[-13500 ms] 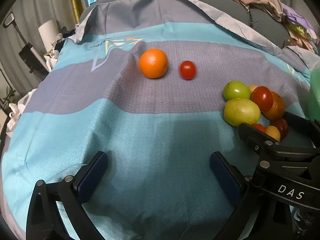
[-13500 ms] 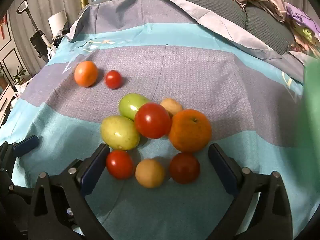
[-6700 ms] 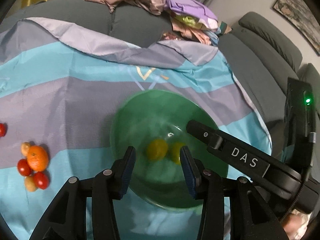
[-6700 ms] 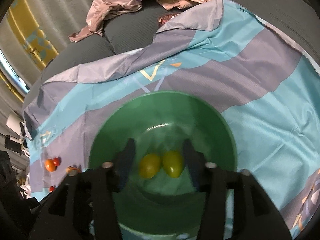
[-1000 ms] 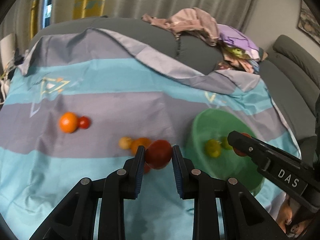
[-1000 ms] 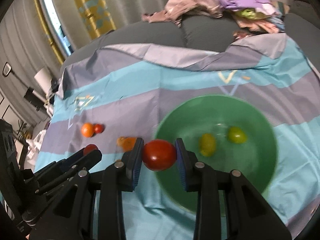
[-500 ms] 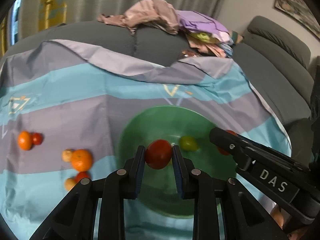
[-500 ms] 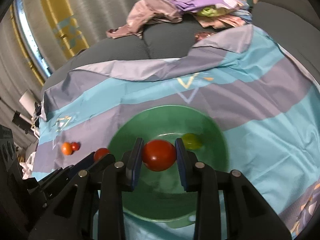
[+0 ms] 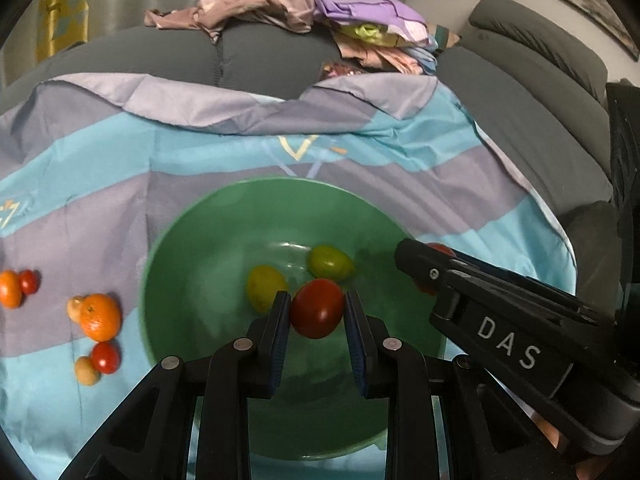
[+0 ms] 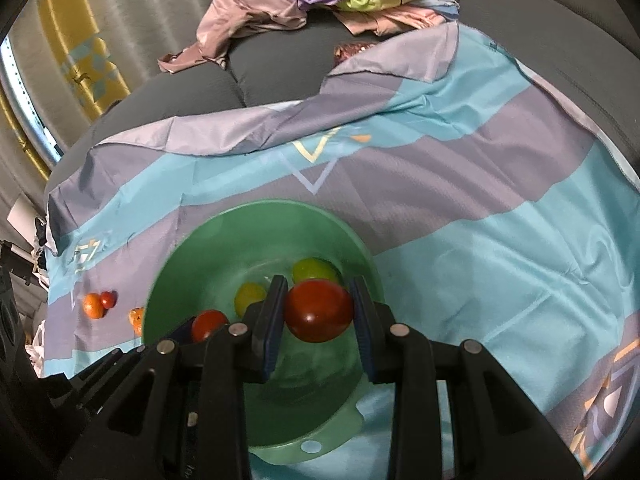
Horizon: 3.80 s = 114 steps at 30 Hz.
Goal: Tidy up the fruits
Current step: 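Open both grippers to drop the red tomatoes into the green bowl, then move both grippers back toward the remaining fruit, then grasp a red tomato with the left gripper while the right gripper grasps another red tomato, then carry both held red tomatoes over the green bowl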
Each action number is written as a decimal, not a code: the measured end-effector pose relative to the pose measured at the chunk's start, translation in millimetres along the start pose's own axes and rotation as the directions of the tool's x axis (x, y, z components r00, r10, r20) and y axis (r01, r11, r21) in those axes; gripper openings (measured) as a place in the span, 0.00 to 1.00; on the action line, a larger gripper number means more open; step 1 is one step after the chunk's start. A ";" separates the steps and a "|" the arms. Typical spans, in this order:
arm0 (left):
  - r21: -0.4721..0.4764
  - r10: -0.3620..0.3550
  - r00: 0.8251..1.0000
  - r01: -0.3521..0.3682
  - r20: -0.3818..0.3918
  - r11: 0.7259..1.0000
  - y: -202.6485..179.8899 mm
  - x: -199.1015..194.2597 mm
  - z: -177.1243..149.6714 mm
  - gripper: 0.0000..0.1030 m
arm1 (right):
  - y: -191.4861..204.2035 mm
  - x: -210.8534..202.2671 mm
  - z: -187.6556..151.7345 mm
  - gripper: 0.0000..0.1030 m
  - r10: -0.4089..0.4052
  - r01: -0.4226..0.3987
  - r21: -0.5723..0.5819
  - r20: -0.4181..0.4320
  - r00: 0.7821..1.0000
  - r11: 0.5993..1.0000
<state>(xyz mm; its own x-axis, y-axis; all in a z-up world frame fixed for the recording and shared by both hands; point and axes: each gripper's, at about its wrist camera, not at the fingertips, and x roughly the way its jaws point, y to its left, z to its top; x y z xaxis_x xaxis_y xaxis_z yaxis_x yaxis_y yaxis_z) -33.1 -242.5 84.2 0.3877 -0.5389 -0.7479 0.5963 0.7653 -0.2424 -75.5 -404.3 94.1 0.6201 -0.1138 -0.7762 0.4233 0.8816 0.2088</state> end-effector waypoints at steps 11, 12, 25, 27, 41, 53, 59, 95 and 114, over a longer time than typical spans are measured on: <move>-0.027 -0.014 0.999 0.013 -0.028 1.000 0.6 9.6 -3.4 0.27 | -2.4 10.2 -0.4 0.32 -0.037 0.037 -0.007 -0.035 0.999 0.999; -0.033 -0.016 0.999 0.015 -0.033 0.999 1.5 11.2 -3.0 0.27 | -1.9 11.2 -0.4 0.33 -0.038 0.037 -0.010 -0.038 0.999 0.999; -0.086 -0.028 0.999 0.024 -0.039 0.996 13.5 2.7 0.0 0.27 | -0.5 18.0 -1.2 0.49 -0.012 0.012 -0.002 -0.071 0.997 1.000; -0.095 -0.026 0.999 0.022 -0.035 0.995 19.8 -3.7 -0.6 0.27 | 1.6 14.0 -0.9 0.53 0.018 -0.018 -0.001 -0.058 0.998 1.000; -0.295 0.175 0.984 -0.165 0.009 0.941 169.5 -99.0 -28.0 0.39 | 67.1 -8.9 -9.7 0.54 0.232 -0.233 -0.116 -0.019 0.973 0.966; -0.519 0.246 0.968 -0.239 -0.055 0.821 288.7 -100.9 -55.4 0.39 | 177.3 34.4 -55.3 0.36 0.305 -0.357 -0.230 -0.233 0.923 0.905; -0.571 0.212 0.977 -0.185 -0.020 0.800 291.0 -89.2 -39.8 0.39 | 197.8 67.1 -59.2 0.31 0.211 -0.285 -0.258 -0.280 0.937 0.923; -0.632 0.367 0.918 -0.374 -0.149 0.679 299.3 1.0 -2.3 0.34 | 209.2 108.9 -74.8 0.26 0.157 -0.245 -0.253 -0.321 0.934 0.936; -0.577 0.333 0.942 -0.300 -0.051 0.759 265.3 -67.1 -27.3 0.28 | 200.1 100.8 -68.5 0.25 0.216 -0.284 -0.194 -0.311 0.925 0.939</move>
<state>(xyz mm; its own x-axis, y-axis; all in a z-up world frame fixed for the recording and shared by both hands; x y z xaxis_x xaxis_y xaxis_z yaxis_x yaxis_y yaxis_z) 79.9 6.3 53.2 0.5273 -0.2344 -0.8167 -0.0693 0.9461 -0.3163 26.5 -208.0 16.9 0.4597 0.2276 -0.8584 0.0929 0.9490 0.3014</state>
